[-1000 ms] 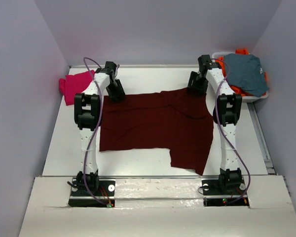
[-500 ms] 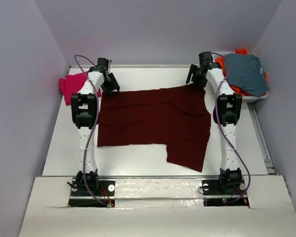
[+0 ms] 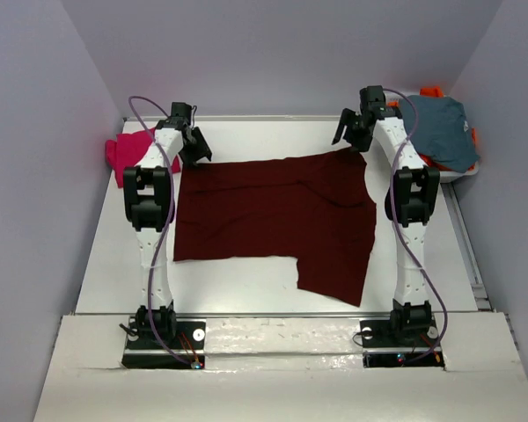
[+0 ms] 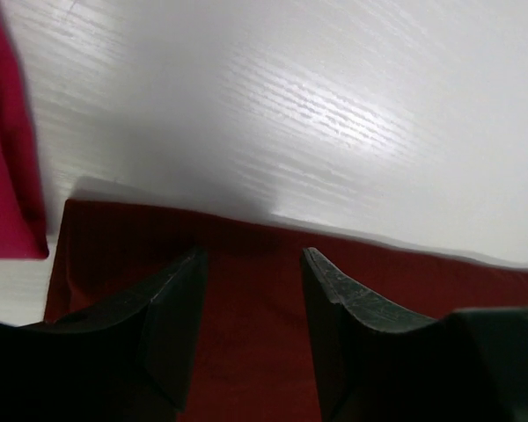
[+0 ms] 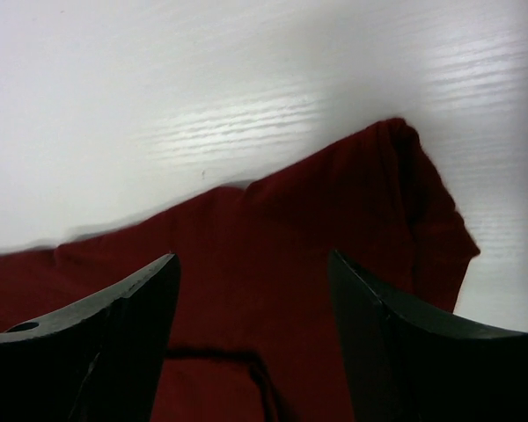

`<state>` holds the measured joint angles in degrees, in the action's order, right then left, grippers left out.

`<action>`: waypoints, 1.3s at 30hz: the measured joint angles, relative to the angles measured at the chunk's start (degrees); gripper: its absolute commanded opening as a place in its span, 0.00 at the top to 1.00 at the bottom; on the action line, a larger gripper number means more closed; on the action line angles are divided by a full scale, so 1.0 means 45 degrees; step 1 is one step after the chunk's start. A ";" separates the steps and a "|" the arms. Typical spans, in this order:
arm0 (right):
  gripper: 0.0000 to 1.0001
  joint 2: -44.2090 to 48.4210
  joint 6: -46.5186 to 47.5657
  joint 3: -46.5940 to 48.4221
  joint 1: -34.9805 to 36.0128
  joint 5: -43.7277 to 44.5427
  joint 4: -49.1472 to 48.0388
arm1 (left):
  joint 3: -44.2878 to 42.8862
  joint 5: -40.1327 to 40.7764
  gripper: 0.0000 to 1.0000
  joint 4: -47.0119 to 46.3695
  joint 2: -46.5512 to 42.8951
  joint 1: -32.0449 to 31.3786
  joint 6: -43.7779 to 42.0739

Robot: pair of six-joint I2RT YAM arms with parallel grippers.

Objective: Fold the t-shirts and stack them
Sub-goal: Fold the tshirt

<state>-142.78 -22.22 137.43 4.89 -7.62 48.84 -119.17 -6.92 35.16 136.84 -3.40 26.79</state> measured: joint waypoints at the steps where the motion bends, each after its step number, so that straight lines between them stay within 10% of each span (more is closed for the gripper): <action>1: 0.29 0.0219 -0.0024 -0.0102 0.0000 -0.0112 0.0117 | 0.0214 0.0039 0.42 0.0010 -0.0257 0.0000 -0.0034; 17: 0.31 0.3123 -0.0525 -0.7087 0.0078 -0.1889 0.0767 | 0.2370 0.0355 0.42 -0.0063 -0.3283 0.0000 -0.0330; 39: 0.31 0.3177 -0.0549 -0.6805 0.0617 -0.1972 0.0826 | 0.2599 0.0345 0.43 -0.0044 -0.3283 0.0000 -0.0471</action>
<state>-128.49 -24.69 106.80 7.66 -16.49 52.56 -107.48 -5.37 34.96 122.06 -3.40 24.67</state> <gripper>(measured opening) 0.686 0.574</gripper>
